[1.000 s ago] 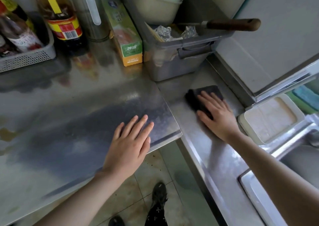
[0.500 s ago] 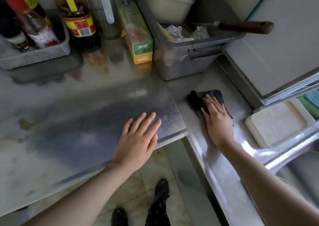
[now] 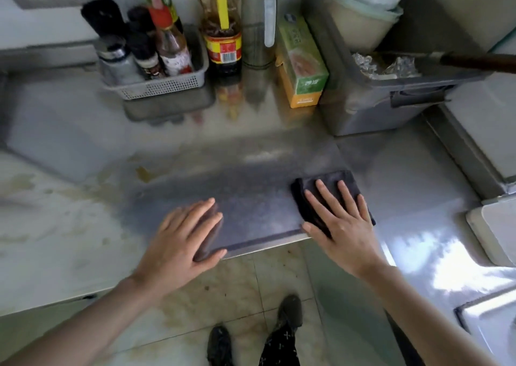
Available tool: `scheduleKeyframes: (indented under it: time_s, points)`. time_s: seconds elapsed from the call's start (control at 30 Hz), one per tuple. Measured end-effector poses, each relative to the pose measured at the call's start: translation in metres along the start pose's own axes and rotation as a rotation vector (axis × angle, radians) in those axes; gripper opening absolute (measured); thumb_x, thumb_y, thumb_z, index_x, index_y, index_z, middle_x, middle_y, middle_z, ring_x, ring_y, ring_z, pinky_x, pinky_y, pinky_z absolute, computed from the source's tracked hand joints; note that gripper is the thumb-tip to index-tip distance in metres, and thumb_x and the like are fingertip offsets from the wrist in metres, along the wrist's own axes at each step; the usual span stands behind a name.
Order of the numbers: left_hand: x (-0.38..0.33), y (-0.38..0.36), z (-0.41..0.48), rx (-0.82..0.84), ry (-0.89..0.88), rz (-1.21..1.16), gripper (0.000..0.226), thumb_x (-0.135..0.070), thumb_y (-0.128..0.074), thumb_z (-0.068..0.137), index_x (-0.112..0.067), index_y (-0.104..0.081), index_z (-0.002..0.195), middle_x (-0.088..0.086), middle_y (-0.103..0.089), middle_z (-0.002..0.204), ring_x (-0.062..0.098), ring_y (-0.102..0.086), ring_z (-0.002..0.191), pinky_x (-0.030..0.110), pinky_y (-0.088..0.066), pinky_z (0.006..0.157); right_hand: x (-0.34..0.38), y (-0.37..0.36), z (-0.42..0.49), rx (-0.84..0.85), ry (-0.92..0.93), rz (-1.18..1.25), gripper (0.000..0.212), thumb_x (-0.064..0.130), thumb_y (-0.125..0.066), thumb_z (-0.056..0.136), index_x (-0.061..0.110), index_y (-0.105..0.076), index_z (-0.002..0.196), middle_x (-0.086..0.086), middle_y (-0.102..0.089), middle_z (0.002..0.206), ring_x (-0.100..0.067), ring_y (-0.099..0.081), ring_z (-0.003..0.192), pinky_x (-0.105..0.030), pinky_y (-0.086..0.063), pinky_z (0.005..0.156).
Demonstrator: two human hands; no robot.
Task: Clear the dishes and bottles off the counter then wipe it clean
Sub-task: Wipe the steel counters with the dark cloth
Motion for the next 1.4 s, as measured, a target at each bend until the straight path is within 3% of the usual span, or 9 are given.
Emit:
scheduleKeyframes:
  time_s: [0.1,0.3,0.53,0.7,0.77,0.97,1.13,1.2,1.4]
  points:
    - [0.009,-0.005,-0.007,0.041,0.019,-0.026,0.063,-0.059,-0.045,0.086,-0.01,-0.055,0.124,0.01,-0.048,0.138,0.025,-0.044,0.124,0.039,-0.035,0.099,0.04,-0.001,0.005,-0.023,-0.228,0.141,0.065,0.069,-0.006,0.085,0.044,-0.005,0.146,0.017,0.009,0.152,-0.023,0.017,0.143,-0.045,0.013,0.113]
    - [0.009,-0.004,-0.007,-0.01,0.006,-0.047,0.073,-0.067,-0.046,0.081,-0.01,-0.056,0.124,0.01,-0.048,0.138,0.023,-0.039,0.127,0.043,-0.036,0.1,0.086,-0.016,-0.002,0.024,0.226,-0.049,0.051,0.059,-0.014,0.096,0.042,-0.017,0.145,0.014,-0.014,0.155,-0.025,-0.006,0.144,-0.05,-0.008,0.113]
    - [0.009,-0.009,-0.008,0.011,0.016,-0.031,0.078,-0.073,-0.047,0.077,-0.012,-0.052,0.126,0.008,-0.046,0.139,0.021,-0.036,0.129,0.041,-0.029,0.103,0.063,-0.002,0.032,-0.007,-0.343,0.13,0.059,0.062,-0.009,0.088,0.049,-0.004,0.145,0.009,0.005,0.158,-0.029,0.013,0.144,-0.055,0.005,0.115]
    - [0.01,-0.01,-0.007,0.041,0.024,-0.049,0.077,-0.072,-0.048,0.076,-0.013,-0.051,0.126,0.008,-0.046,0.14,0.021,-0.035,0.13,0.042,-0.028,0.104,0.111,-0.014,0.002,0.029,0.112,-0.014,0.054,0.061,-0.016,0.094,0.046,-0.009,0.145,0.009,-0.007,0.157,-0.029,0.001,0.145,-0.052,-0.004,0.114]
    - [0.011,-0.011,-0.007,0.041,0.024,-0.06,0.077,-0.072,-0.047,0.077,-0.013,-0.051,0.126,0.007,-0.046,0.14,0.021,-0.035,0.13,0.041,-0.027,0.104,0.086,-0.01,0.016,0.059,0.14,-0.038,0.055,0.066,-0.011,0.091,0.052,0.0,0.142,0.014,0.002,0.156,-0.024,0.01,0.145,-0.05,-0.003,0.117]
    - [0.012,-0.014,-0.008,0.07,0.035,-0.089,0.076,-0.073,-0.045,0.078,-0.017,-0.048,0.128,0.005,-0.043,0.142,0.021,-0.035,0.131,0.04,-0.025,0.105,0.064,0.0,0.084,-0.044,-0.388,0.17,0.056,0.056,-0.021,0.095,0.042,-0.008,0.147,0.007,0.002,0.159,-0.027,0.011,0.145,-0.047,0.005,0.117]
    - [0.016,-0.009,-0.006,0.075,0.185,-0.074,0.059,-0.055,-0.033,0.091,-0.02,-0.041,0.137,0.005,-0.032,0.15,0.025,-0.026,0.138,0.046,-0.016,0.11,0.122,-0.006,0.089,-0.019,0.132,0.04,0.056,0.059,-0.018,0.093,0.043,-0.011,0.146,0.008,-0.004,0.159,-0.027,0.004,0.146,-0.044,0.003,0.116]
    - [0.019,-0.01,-0.006,0.105,0.261,-0.019,0.056,-0.051,-0.026,0.094,-0.022,-0.035,0.141,0.005,-0.028,0.151,0.03,-0.022,0.139,0.048,-0.011,0.111,0.106,-0.004,0.102,0.019,0.212,-0.015,0.059,0.063,-0.012,0.09,0.046,-0.009,0.146,0.011,-0.004,0.158,-0.023,0.004,0.146,-0.043,0.002,0.116]
    - [0.021,-0.016,-0.006,0.155,0.281,-0.015,0.054,-0.049,-0.024,0.095,-0.023,-0.031,0.142,0.006,-0.028,0.151,0.033,-0.021,0.139,0.05,-0.023,0.109,0.094,0.006,0.149,-0.032,-0.127,0.111,0.057,0.055,-0.024,0.095,0.037,-0.014,0.148,0.003,-0.005,0.159,-0.032,0.003,0.145,-0.049,0.002,0.116]
Point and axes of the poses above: each hand's wrist, its own z-axis towards the middle knuckle, its own y-axis out of the back of the hand, x = y × z, the point moved 4 cm from there along z, towards the middle knuckle
